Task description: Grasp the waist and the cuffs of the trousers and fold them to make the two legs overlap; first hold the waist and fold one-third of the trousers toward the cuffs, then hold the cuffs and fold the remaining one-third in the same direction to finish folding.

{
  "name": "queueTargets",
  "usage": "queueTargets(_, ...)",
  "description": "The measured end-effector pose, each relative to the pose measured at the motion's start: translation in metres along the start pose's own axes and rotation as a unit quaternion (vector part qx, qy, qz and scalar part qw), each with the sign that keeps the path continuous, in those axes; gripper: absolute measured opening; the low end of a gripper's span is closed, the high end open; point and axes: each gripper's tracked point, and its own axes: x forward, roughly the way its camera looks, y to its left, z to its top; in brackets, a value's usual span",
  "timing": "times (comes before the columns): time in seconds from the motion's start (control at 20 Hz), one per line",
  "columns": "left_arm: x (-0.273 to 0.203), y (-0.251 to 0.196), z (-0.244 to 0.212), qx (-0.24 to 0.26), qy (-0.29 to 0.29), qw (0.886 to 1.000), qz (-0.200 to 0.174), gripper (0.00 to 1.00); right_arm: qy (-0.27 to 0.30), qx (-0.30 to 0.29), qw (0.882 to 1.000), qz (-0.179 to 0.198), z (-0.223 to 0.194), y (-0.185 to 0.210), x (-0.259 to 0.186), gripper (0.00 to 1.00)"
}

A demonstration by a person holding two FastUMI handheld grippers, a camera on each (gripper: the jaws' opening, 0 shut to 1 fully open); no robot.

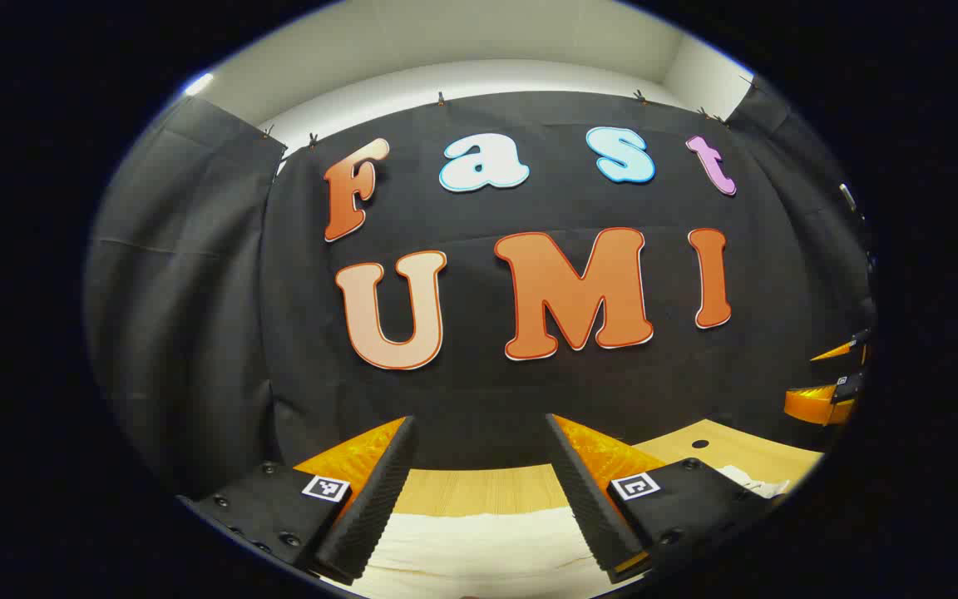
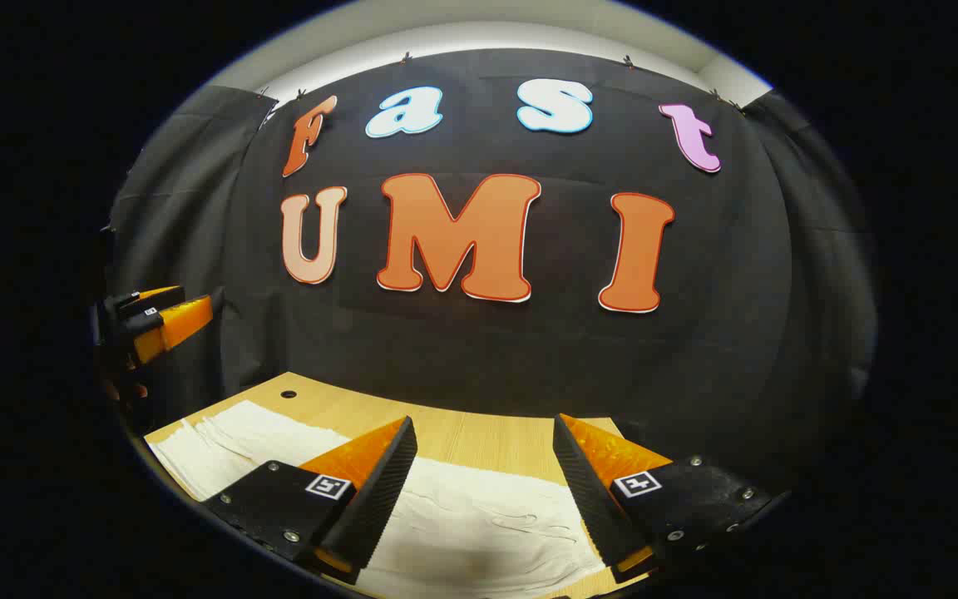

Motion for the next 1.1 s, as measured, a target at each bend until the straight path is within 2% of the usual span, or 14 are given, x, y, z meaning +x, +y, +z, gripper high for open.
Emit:
queueTargets(0.25, 0.016, 0.009, 0.0, 0.008, -0.008, 1.0, -0.012, 0.99, -0.023, 0.003, 1.0, -0.019, 0.01, 0.009, 0.012, 0.99)
queueTargets(0.6, 0.016, 0.051, -0.007, -0.002, 0.001, 1.0, 0.006, 1.0, -0.034, -0.008, 0.999, -0.034, 0.016, 0.028, 0.03, 0.99)
queueTargets(0.8, 0.023, 0.07, -0.045, -0.048, 0.057, 0.997, 0.015, 1.0, 0.015, -0.008, 0.999, -0.028, -0.012, 0.037, 0.046, 0.99)
queueTargets(1.1, 0.017, 0.129, -0.106, -0.074, 0.15, 0.984, 0.056, 1.0, 0.099, 0.027, 0.993, -0.052, -0.058, 0.007, 0.051, 0.99)
